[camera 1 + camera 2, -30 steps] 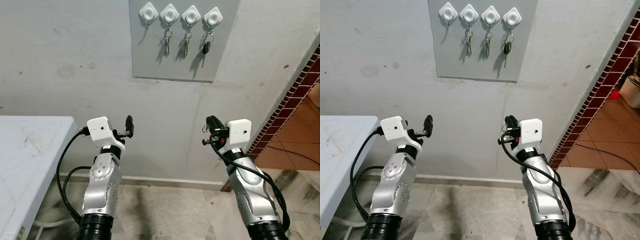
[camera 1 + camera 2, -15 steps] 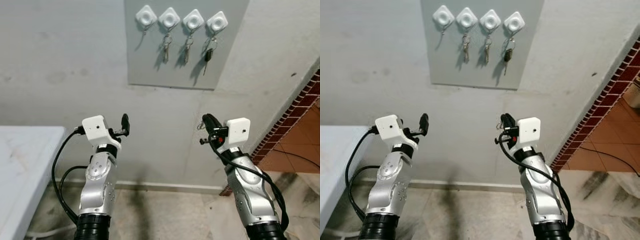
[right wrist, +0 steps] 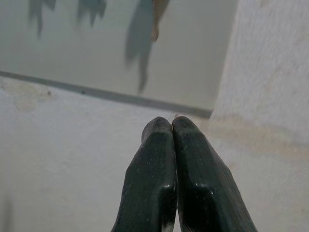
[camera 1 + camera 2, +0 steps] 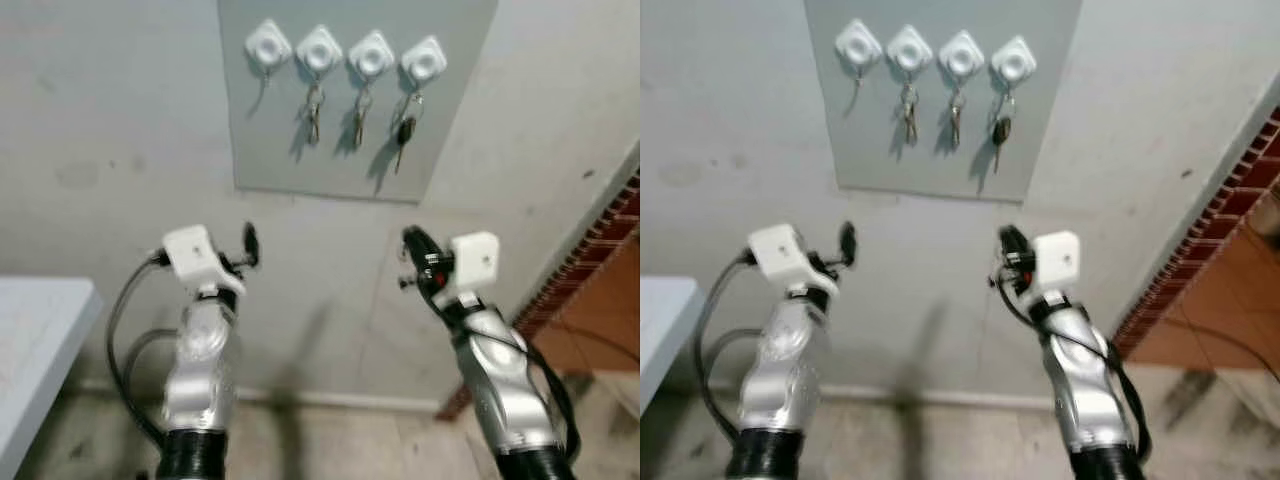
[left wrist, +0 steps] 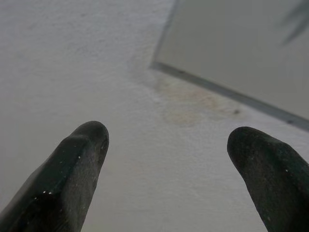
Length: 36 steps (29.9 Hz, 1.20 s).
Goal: Hang keys on a hook
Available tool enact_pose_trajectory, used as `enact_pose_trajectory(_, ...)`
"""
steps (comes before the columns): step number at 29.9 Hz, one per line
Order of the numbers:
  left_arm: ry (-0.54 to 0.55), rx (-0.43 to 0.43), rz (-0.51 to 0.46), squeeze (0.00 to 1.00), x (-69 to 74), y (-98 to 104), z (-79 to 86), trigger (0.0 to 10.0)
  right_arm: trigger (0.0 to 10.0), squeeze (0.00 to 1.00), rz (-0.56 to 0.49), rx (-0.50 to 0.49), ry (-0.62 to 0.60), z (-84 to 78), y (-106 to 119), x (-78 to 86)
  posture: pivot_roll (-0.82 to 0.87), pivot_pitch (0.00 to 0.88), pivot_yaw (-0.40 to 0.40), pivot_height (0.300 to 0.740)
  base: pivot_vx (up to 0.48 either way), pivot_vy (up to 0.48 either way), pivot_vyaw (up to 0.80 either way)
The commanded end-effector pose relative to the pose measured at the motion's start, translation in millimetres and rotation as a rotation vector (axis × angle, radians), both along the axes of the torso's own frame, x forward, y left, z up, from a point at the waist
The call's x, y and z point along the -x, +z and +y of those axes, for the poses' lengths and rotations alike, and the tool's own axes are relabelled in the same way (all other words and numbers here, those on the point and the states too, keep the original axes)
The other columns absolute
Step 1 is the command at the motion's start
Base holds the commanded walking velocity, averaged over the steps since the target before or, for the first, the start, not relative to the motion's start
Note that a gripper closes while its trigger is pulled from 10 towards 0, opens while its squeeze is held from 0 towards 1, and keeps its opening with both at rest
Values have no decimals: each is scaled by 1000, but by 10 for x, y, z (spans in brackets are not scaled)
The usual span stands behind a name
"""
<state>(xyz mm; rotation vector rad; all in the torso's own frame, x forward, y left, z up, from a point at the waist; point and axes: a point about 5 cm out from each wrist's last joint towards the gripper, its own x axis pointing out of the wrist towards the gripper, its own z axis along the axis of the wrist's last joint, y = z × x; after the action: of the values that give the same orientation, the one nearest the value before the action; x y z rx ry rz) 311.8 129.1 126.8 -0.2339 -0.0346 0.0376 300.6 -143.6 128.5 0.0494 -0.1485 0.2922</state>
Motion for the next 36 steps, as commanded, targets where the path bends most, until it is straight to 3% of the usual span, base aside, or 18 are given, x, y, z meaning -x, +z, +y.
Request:
enact_pose_trajectory(1,8,-27,-22,0,-13,70,22,10000,10000,0,-17,-8,46,72,65,-16,8,0,-57,740,0,0,0)
enact_pose_trajectory(3,-21,-78,-57,0,-10,153,-29,10000,10000,0,-44,-4,123,149,142,-34,7,0,-54,740,0,0,0)
enact_pose_trajectory(8,-41,-99,-92,0,-5,241,-64,10000,10000,0,-82,0,190,225,258,-83,2,0,-50,740,0,0,0)
enact_pose_trajectory(16,-120,-124,-207,0,-2,572,-58,10000,10000,0,-201,2,316,418,648,-300,-3,0,-41,740,0,0,0)
enact_pose_trajectory(36,-172,-120,-233,0,48,717,-105,10000,10000,0,-280,-53,568,857,1012,-447,25,0,-61,740,0,0,0)
